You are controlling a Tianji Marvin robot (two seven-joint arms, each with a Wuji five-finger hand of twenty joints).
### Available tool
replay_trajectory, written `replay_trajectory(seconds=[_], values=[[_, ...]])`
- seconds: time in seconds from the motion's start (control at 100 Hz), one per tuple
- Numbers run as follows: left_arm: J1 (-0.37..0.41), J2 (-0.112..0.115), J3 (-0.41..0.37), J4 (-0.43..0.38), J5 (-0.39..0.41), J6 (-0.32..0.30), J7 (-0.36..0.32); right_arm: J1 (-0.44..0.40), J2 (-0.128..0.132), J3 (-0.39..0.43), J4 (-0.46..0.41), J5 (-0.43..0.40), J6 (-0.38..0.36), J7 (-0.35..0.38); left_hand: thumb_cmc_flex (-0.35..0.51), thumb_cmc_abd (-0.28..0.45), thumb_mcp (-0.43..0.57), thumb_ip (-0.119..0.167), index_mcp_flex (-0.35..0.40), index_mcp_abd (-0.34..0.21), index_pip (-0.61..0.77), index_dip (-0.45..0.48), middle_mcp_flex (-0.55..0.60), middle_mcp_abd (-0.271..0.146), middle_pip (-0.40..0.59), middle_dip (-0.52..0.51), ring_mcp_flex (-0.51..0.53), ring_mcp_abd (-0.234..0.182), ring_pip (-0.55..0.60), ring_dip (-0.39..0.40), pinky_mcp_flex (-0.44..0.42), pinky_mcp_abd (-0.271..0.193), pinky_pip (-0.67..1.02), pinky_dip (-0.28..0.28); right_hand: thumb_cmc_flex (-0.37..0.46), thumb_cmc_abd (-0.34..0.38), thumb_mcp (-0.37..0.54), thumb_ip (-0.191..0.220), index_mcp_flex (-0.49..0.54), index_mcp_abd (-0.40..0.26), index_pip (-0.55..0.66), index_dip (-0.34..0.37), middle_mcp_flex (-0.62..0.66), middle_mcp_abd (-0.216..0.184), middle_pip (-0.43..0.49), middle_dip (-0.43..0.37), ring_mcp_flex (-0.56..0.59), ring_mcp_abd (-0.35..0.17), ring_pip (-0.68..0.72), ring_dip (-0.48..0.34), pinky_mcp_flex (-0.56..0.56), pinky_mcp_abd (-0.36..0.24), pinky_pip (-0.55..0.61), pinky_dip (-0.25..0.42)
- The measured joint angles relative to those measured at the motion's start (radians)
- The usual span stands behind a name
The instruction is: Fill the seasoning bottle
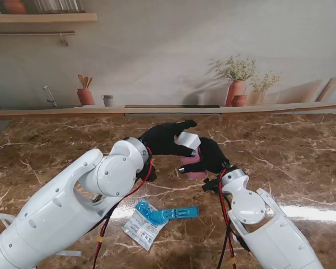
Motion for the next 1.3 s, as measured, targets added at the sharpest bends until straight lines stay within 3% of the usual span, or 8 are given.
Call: replay_trajectory(seconds=[0.08, 0.18, 0.36, 0.63, 0.71, 0.96, 1.11, 1.3], values=[[0.004, -0.002, -0.005, -0.004, -0.007, -0.012, -0.001, 0.0, 0.0, 0.001, 0.002, 0.0, 0.001, -0.001, 0.041, -0.071, 0.326, -0.055, 0.026, 0.0, 0.003, 0.027, 0.003, 0.017, 0.016, 0.0, 0.023, 0.0, 0.002, 0.01, 0.016, -0.008, 0.003, -0.001, 0.0, 0.006, 0.0, 0.0, 0.0, 0.007, -0.005, 0.0, 0.0, 0.005, 0.0, 0.0, 0.0, 0.0, 0.011, 0.002, 0.0, 0.0, 0.0, 0.0], [0.018, -0.004, -0.023, -0.004, -0.015, -0.075, 0.001, 0.0, 0.0, 0.001, 0.002, -0.001, 0.001, -0.001, 0.264, -0.165, 0.345, -0.192, 0.059, 0.0, 0.014, 0.046, 0.003, 0.08, -0.041, -0.039, 0.049, 0.017, -0.101, 0.193, 0.015, -0.052, 0.002, -0.001, 0.0, 0.006, 0.0, 0.0, 0.0, 0.007, -0.006, 0.0, 0.0, 0.006, 0.0, 0.0, 0.0, 0.0, 0.005, 0.002, 0.0, 0.0, 0.0, 0.0], [0.02, 0.008, -0.06, 0.042, -0.039, -0.286, -0.036, 0.0, 0.0, 0.003, -0.001, 0.001, 0.001, -0.004, 0.395, -0.135, 0.3, -0.221, 0.087, -0.053, 0.014, 0.0, -0.054, 0.097, -0.126, -0.107, -0.048, 0.034, -0.219, 0.084, -0.091, -0.092, -0.063, -0.093, 0.006, 0.006, -0.01, 0.0, 0.0, -0.01, -0.006, 0.019, -0.001, 0.002, 0.0, 0.0, 0.0, -0.001, -0.013, 0.002, 0.0, 0.0, 0.0, 0.0], [-0.013, 0.052, -0.112, 0.066, -0.19, -0.376, -0.234, -0.001, 0.001, 0.003, -0.002, 0.001, 0.001, 0.0, 0.23, -0.029, 0.429, -0.067, 0.016, -0.16, 0.01, -0.349, -0.309, 0.024, -0.271, -0.358, -0.536, -0.172, -0.466, -0.436, -0.35, -0.333, -0.773, -0.116, 0.007, 0.006, -0.015, 0.0, 0.0, -0.012, -0.005, 0.019, -0.001, 0.002, 0.0, 0.0, 0.0, -0.002, -0.013, 0.002, 0.0, 0.0, 0.0, 0.0], [-0.007, 0.054, -0.122, 0.065, -0.193, -0.37, -0.204, 0.0, 0.001, 0.003, -0.003, 0.001, 0.001, 0.0, 0.078, -0.052, 0.313, -0.045, -0.039, -0.116, 0.029, -0.374, -0.316, -0.099, -0.265, -0.36, -0.551, -0.173, -0.473, -0.439, -0.359, -0.327, -0.806, -0.059, 0.007, 0.006, -0.015, 0.0, 0.0, -0.012, -0.005, 0.018, -0.001, 0.002, 0.0, 0.0, 0.0, -0.002, -0.013, 0.002, 0.0, 0.0, 0.0, 0.0], [0.04, 0.033, -0.119, 0.017, -0.017, -0.232, -0.051, 0.0, 0.001, 0.002, -0.003, 0.001, 0.001, -0.001, -0.05, -0.031, -0.219, -0.034, -0.02, 0.179, 0.051, -0.373, -0.233, -0.098, -0.211, -0.266, -0.405, -0.112, -0.374, -0.285, -0.317, -0.227, -0.628, 0.13, 0.007, 0.006, -0.015, 0.0, 0.0, -0.012, -0.005, 0.017, -0.001, 0.002, 0.0, 0.0, 0.0, -0.002, -0.013, 0.002, 0.0, 0.0, 0.0, 0.0], [0.041, 0.025, -0.097, 0.001, 0.008, -0.164, -0.041, 0.0, 0.001, 0.002, -0.004, 0.0, 0.001, 0.0, -0.038, 0.012, -0.399, -0.022, 0.079, 0.208, 0.064, -0.325, -0.116, 0.018, -0.151, -0.202, -0.276, -0.088, -0.275, -0.164, -0.271, -0.178, -0.39, 0.122, 0.007, 0.006, -0.015, 0.0, 0.0, -0.012, -0.005, 0.017, -0.001, 0.002, 0.0, 0.0, 0.0, -0.002, -0.013, 0.002, 0.0, 0.0, 0.0, 0.0], [0.02, 0.026, -0.072, 0.004, 0.01, -0.166, -0.067, 0.0, 0.001, 0.003, -0.005, 0.0, -0.001, 0.004, 0.039, 0.024, -0.423, -0.012, 0.1, 0.188, 0.065, -0.225, -0.059, 0.008, -0.107, -0.133, -0.257, -0.087, -0.239, -0.104, -0.273, -0.177, -0.314, 0.049, 0.007, 0.006, -0.015, 0.0, 0.0, -0.012, -0.005, 0.017, -0.001, 0.002, 0.0, 0.0, 0.0, -0.002, -0.013, 0.002, 0.0, 0.0, 0.0, 0.0]])
